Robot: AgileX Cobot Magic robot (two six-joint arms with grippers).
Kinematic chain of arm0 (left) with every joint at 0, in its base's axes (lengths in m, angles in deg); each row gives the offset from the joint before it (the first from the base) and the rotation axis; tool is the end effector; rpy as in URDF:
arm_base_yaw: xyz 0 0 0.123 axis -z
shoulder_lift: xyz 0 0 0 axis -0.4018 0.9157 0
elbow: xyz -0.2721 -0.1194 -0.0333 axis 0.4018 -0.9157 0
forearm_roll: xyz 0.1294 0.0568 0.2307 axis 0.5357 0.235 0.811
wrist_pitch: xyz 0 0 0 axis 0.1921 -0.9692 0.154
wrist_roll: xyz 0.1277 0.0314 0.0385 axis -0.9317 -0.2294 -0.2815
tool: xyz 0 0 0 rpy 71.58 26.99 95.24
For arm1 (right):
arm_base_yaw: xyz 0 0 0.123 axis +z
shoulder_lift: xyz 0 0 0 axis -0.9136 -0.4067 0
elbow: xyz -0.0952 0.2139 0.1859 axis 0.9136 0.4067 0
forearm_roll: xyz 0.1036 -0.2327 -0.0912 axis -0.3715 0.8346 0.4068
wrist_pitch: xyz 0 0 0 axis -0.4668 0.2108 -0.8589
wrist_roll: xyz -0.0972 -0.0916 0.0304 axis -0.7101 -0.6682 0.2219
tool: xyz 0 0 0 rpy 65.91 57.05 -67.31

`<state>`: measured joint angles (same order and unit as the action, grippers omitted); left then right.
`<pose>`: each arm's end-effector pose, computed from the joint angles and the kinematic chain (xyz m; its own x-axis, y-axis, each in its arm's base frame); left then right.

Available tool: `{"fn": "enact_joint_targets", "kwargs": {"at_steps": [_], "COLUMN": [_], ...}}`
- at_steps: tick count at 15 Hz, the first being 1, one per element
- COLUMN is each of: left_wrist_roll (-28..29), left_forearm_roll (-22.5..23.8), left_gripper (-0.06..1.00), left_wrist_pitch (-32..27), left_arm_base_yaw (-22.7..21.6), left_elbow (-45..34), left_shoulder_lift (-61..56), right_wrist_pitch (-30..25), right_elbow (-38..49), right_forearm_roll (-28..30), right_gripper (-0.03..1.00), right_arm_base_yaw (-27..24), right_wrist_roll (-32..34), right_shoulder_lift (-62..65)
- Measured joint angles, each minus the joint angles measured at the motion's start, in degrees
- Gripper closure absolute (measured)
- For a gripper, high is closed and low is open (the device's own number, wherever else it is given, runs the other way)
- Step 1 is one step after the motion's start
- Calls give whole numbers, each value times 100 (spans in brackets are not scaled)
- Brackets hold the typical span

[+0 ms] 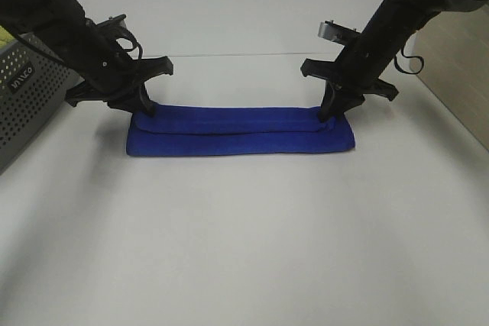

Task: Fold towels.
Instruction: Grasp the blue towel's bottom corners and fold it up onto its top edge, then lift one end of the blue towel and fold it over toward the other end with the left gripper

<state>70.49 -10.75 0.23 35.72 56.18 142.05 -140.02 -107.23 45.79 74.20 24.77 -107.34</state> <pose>0.4864 -0.1418 0.0862 -0.9506 -0.1406 -0.2768 -0.0294 0.9283 -0.3707 0.5035 0.1228 0.0725 -0.9959 -0.0501 -0.0751 -0.0745 0.9263 0.3694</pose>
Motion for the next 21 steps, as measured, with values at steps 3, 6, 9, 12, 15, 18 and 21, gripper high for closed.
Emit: {"fn": "enact_joint_targets", "kwargs": {"at_steps": [3,6,9,12,15,18,21], "left_wrist_roll": [11,11,11,281,447,441,401], "left_forearm_roll": [-40,-103,126,590,653,286,6], "left_gripper": [82,32,13,12,12,13,22], "left_wrist_pitch": [97,97,97,-166,-321,-138,-17], "left_arm_base_yaw": [0,0,0,0,0,0,11], "left_elbow": [6,11,11,29,29,29,29], "left_shoulder_lift": [46,46,-57,-120,69,201,321], "right_wrist_pitch": [-46,-264,-395,-636,-745,-751,-751], "right_elbow": [-23,-23,-23,-23,-23,-23,-23], "right_forearm_roll": [-6,-166,-69,544,905,940,940], "right_gripper": [91,48,18,16,15,15,15], "right_arm_base_yaw": [0,0,0,0,0,0,0], "right_wrist_roll": [69,80,80,97,138,138,143], "right_shoulder_lift": [-40,-34,166,539,642,642,642]}}
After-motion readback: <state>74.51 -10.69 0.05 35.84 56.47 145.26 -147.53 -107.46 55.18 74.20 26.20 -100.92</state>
